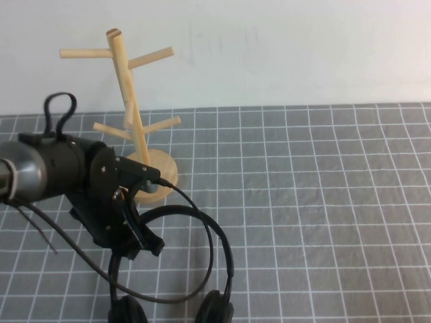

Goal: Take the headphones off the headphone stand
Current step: Place the headphones on the table

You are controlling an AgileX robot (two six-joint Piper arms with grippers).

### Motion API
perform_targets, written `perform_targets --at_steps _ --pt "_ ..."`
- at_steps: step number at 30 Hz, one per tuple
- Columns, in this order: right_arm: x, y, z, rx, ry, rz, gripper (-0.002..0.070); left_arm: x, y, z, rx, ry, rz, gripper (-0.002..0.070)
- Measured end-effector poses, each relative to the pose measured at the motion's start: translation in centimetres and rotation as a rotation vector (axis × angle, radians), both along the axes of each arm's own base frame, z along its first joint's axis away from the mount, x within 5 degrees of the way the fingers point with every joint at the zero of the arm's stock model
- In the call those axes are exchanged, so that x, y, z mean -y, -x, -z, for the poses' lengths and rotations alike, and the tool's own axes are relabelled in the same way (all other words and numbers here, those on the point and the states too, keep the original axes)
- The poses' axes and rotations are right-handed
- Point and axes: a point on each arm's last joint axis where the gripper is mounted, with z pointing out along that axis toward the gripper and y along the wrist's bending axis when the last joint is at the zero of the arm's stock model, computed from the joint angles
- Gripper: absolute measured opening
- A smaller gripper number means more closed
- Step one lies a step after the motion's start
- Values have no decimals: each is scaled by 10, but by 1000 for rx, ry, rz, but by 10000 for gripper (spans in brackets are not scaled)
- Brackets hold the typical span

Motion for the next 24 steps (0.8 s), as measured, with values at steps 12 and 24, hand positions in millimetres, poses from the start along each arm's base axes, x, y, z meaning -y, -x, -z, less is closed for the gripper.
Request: perform_targets --at_steps 12,24 --pt "0 0 0 0 0 0 -9 4 -9 14 28 14 -1 207" --pt "0 0 0 0 0 0 -9 -5 17 -70 163 102 -14 193"
